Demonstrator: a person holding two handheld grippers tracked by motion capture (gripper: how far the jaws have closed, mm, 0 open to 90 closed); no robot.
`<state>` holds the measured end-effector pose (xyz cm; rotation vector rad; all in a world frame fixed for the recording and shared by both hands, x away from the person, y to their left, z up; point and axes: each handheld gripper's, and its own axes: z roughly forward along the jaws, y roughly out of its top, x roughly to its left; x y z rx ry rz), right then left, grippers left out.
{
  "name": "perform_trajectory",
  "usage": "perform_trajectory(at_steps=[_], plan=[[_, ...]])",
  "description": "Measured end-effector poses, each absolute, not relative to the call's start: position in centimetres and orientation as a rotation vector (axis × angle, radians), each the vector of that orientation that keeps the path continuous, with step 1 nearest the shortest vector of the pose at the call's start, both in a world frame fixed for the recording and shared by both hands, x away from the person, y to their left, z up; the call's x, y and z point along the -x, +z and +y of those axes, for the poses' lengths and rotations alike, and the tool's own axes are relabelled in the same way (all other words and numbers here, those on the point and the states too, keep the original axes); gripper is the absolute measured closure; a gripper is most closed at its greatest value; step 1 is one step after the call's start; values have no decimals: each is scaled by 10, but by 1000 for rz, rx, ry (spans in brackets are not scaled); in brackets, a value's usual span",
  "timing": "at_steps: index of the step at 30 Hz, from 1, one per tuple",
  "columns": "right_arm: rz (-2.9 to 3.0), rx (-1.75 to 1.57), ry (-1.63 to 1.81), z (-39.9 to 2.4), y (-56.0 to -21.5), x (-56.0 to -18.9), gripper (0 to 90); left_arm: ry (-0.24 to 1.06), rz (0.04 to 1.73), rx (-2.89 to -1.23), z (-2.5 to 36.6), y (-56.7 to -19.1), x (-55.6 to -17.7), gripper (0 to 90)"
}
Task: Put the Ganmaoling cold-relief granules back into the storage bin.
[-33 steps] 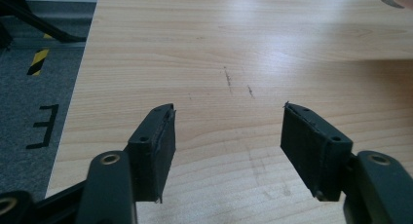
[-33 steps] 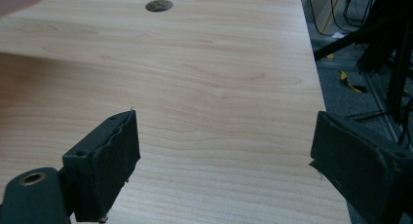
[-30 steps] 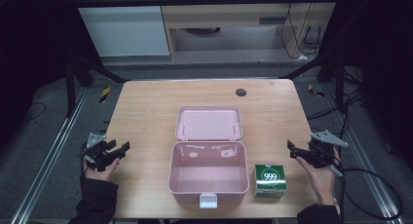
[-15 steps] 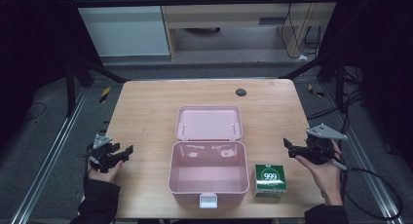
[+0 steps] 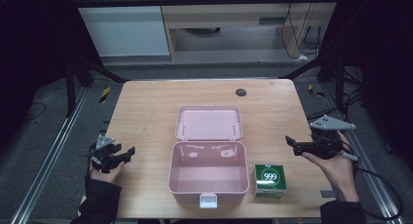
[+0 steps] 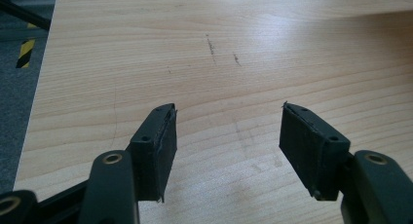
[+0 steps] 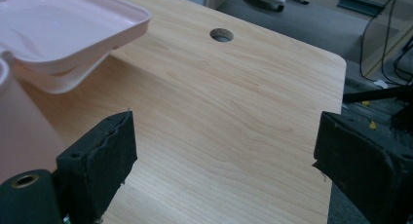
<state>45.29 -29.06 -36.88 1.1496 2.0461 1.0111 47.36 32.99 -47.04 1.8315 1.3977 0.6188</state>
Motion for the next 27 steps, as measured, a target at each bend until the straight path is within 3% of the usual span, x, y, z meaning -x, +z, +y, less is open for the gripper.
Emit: perform_trajectory(at_steps=[27], plan=[[2402, -747, 829, -242, -323, -450, 57, 621, 1383, -1871, 326, -472, -474, 383]])
